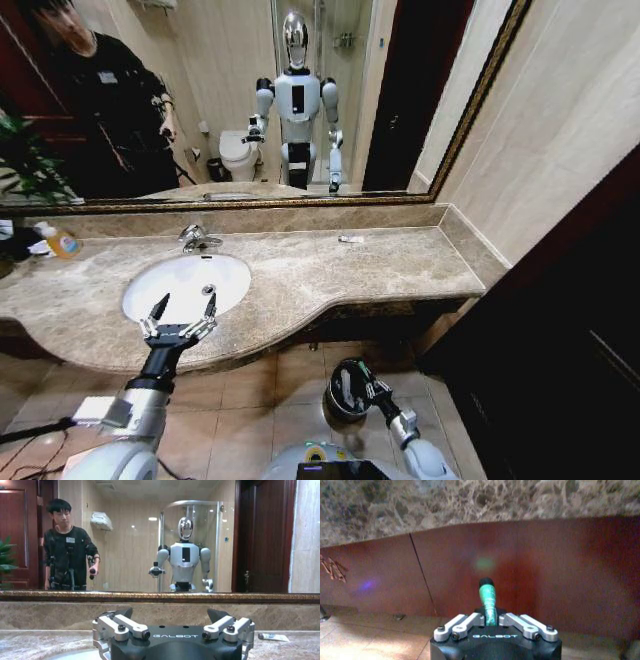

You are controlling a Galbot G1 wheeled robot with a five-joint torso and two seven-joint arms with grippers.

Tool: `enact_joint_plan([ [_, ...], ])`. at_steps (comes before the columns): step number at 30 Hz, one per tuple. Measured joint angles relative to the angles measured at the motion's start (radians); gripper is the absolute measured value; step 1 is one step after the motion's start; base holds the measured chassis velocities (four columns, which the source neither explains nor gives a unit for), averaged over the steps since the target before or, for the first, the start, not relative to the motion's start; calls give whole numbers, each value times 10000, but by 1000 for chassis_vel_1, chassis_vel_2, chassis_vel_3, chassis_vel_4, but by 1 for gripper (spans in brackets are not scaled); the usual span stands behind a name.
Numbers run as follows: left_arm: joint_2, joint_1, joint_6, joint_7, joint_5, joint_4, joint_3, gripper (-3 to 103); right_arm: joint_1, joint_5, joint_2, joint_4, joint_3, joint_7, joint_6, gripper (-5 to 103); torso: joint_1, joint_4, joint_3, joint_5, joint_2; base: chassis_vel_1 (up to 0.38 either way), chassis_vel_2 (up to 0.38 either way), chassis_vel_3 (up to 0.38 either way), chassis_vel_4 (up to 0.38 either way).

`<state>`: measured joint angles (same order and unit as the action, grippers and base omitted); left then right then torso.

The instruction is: Pick up the trash from the sink and place it in the trash bin.

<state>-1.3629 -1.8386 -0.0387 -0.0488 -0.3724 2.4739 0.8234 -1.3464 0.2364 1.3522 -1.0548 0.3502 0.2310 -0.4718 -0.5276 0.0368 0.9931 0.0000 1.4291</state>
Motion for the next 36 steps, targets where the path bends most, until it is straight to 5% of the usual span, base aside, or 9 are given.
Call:
enact_joint_plan([
  [5, 0, 0, 0, 0, -1, 0, 0, 100, 267, -321, 275, 660, -25, -167, -369, 14, 0, 0, 0, -1, 0, 0, 0, 0, 0],
  [11, 0, 0, 0, 0, 0, 0, 0, 100, 783, -820, 589, 1690, -94, -502, -1018, 40, 0, 0, 0, -2, 0, 0, 0, 0, 0],
  [26, 0, 0, 0, 0, 0, 0, 0, 100, 628, -678, 560, 1510, -68, -708, -1077, 94, 0, 0, 0, -1, 0, 0, 0, 0, 0],
  [36, 0, 0, 0, 0, -1, -1, 0, 100, 126, -370, 422, 374, -35, -930, -822, 100, 0, 0, 0, 1, 0, 0, 0, 0, 0],
])
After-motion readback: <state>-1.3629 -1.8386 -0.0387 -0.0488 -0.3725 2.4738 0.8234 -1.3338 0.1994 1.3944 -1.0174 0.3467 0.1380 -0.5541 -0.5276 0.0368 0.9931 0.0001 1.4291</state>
